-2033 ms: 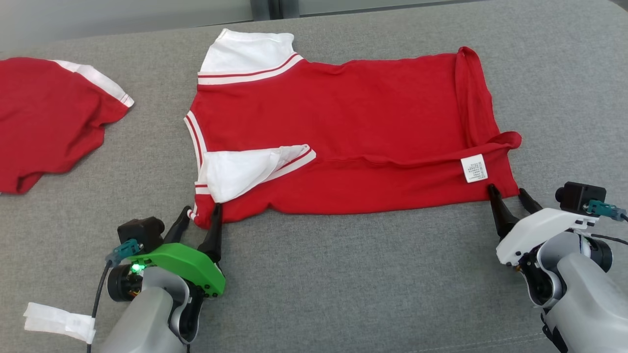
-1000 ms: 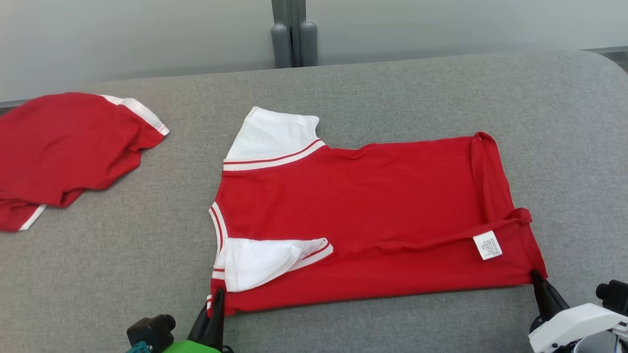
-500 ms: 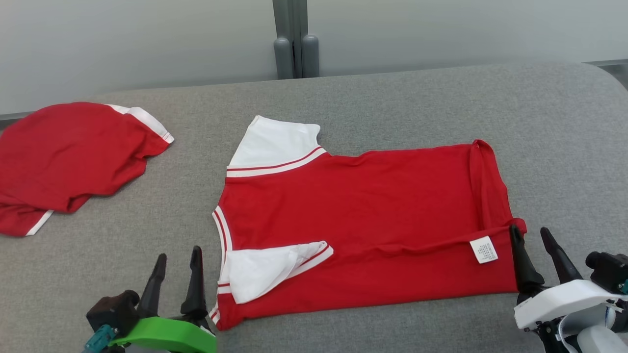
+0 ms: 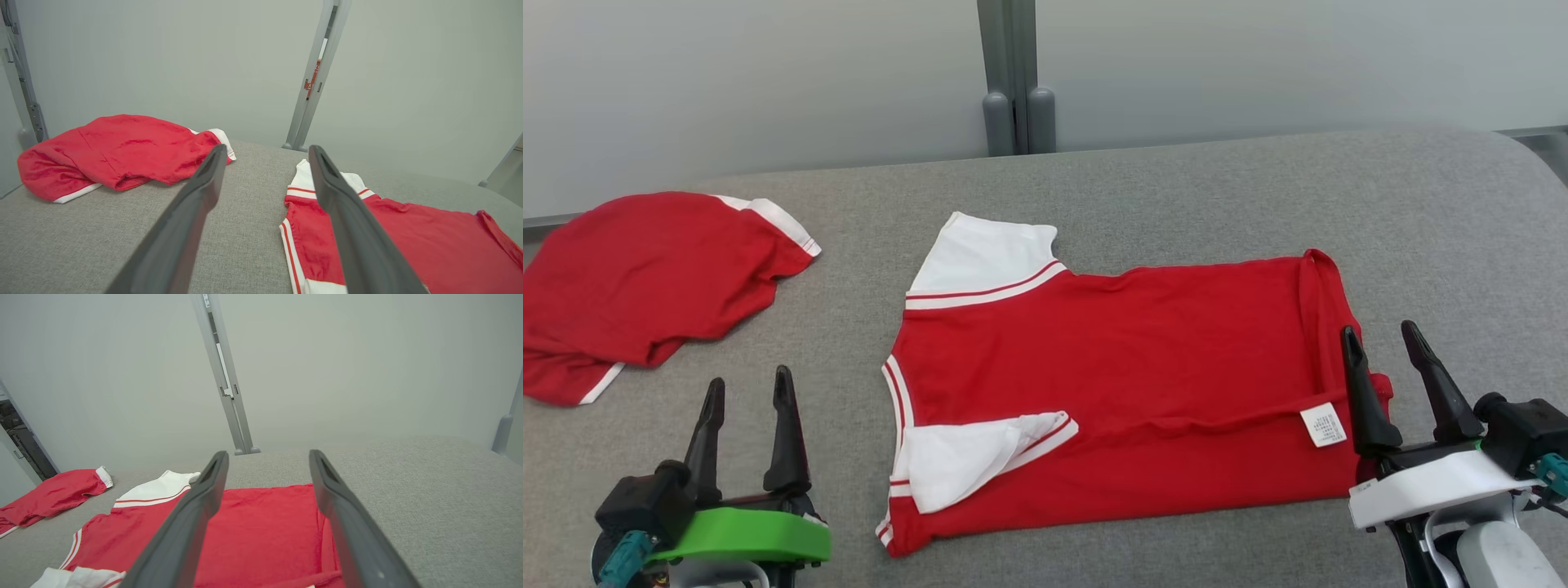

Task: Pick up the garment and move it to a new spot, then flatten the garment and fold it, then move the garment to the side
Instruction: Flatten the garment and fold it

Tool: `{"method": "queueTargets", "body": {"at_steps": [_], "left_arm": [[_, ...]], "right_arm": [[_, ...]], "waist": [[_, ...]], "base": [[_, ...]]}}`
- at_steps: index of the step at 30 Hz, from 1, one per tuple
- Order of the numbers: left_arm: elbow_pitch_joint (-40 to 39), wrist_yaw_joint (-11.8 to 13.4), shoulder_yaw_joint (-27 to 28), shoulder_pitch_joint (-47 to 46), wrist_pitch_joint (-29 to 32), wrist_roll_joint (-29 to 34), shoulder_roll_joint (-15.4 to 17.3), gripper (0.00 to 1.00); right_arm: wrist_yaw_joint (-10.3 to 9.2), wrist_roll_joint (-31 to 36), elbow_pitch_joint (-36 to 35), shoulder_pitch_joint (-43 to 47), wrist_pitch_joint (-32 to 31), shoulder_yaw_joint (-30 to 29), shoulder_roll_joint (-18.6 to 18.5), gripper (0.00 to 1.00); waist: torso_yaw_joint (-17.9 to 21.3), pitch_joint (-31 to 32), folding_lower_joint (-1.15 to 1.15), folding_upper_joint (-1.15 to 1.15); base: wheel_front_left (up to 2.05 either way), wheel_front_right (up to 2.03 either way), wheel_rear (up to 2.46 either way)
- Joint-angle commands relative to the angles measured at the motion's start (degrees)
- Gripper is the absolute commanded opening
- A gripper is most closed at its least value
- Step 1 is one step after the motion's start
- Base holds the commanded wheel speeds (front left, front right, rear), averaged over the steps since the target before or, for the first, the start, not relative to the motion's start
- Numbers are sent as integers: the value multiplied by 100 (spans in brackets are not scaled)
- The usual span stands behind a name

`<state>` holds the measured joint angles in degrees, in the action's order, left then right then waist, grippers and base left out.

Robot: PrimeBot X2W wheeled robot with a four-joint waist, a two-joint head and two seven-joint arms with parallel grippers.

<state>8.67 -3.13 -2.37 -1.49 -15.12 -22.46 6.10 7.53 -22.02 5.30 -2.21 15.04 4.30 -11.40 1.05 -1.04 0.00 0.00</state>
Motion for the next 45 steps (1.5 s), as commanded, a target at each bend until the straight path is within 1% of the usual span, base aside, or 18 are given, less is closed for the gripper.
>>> {"method": "queueTargets", "body": {"at_steps": [1,5,11,20,45], "left_arm": [[-36,-60,86,-86,-2,-23,-13,100],[13,-149,263,-33,-2,163,-14,100],[115,-241,472,148,-2,393,-58,100],[237,-340,519,273,-1,713,-77,100],[629,-419,486,260,-2,775,-49,100]], "right_arm": [[-8,86,-63,96,17,-33,24,100],[-8,279,-158,168,17,-109,91,100],[-8,382,-227,317,18,-175,140,100],[-8,518,-211,505,18,-178,213,100],[-8,583,198,405,19,-88,188,100]], "waist": [[-1,15,0,0],[2,46,0,0],[8,78,0,0],[-44,110,0,0],[-4,225,0,0]], "base": [[0,0,0],[0,0,0],[0,0,0],[0,0,0],[0,0,0]]}}
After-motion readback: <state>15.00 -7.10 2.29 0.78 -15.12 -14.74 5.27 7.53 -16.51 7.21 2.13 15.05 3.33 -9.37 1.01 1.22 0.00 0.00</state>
